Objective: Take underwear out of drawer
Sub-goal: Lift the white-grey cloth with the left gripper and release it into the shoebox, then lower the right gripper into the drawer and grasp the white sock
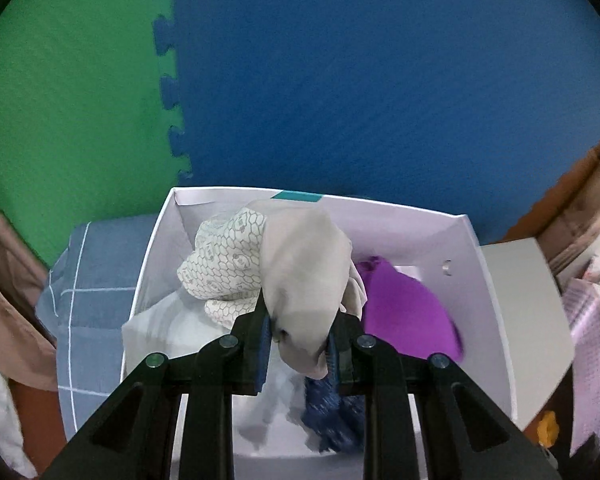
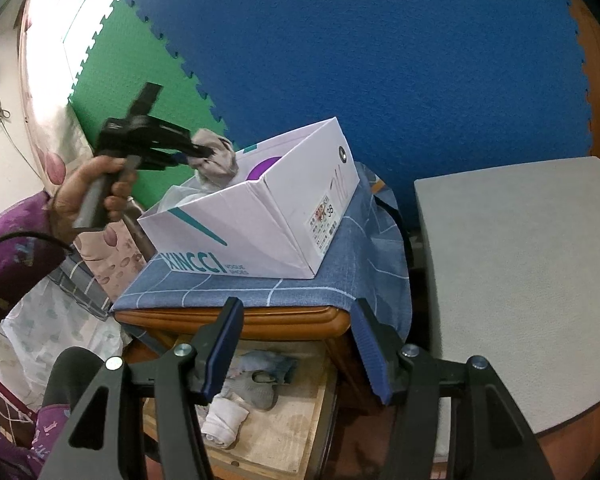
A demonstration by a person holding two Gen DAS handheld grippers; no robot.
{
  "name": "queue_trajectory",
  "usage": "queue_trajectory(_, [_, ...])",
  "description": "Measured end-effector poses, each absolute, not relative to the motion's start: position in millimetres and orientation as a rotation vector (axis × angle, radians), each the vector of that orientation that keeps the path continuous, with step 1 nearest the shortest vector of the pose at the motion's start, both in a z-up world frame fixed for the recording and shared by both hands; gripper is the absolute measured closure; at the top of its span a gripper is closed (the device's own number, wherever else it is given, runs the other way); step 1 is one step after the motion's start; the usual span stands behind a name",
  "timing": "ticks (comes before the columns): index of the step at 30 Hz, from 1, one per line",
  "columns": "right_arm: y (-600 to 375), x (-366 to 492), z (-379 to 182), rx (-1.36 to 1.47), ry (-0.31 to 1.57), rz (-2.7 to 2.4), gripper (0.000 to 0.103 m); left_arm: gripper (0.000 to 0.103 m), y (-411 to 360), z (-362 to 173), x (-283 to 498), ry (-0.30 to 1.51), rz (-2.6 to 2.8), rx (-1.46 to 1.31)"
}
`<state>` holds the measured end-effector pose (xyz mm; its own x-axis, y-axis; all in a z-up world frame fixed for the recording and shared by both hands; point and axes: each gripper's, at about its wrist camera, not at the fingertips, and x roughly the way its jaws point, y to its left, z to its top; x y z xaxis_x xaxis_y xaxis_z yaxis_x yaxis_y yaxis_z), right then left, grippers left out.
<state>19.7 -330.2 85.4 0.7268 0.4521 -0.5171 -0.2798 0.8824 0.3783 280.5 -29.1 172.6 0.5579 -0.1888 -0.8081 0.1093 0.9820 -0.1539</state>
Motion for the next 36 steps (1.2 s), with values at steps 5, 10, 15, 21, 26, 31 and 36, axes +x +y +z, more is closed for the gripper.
queue_trajectory(5, [-329.9, 20.2, 85.0, 0.281, 0.641, 0.415, 0.046, 0.083, -32.4, 152.8, 297.5, 1.008, -0.147, -0.075])
queue_trajectory(10, [-330.4, 20.1, 85.0, 0.284, 0.641, 0.418, 0.046, 0.077, -28.5, 141.7, 307.7, 1.031, -0.124, -0.08])
queue_trajectory(15, [-329.8, 20.4, 84.7, 0.281, 0.643, 0.416, 0.046, 0.037, -35.5, 152.3, 297.2, 0.968, -0.08, 0.004])
queue_trajectory(21, [-328.9, 20.4, 83.9, 0.27, 0.646, 0.411, 0.046, 0.025, -29.8, 178.6, 252.2, 0.801, -0.139, 0.032])
queue_trajectory(26, [-326.2, 19.1, 83.9, 0.244, 0.647, 0.404, 0.046, 0.016, 0.4, 192.9, 183.1, 0.683, -0.19, -0.031])
queue_trajectory(31, [-314.2, 19.2, 83.5, 0.183, 0.657, 0.395, 0.046, 0.007, 58.6, 179.6, 108.0, 0.621, -0.16, -0.119])
queue_trajectory(36, [-287.5, 15.1, 83.2, 0.054, 0.674, 0.417, 0.046, 0.007, 132.7, 136.2, 52.8, 0.707, -0.027, -0.211])
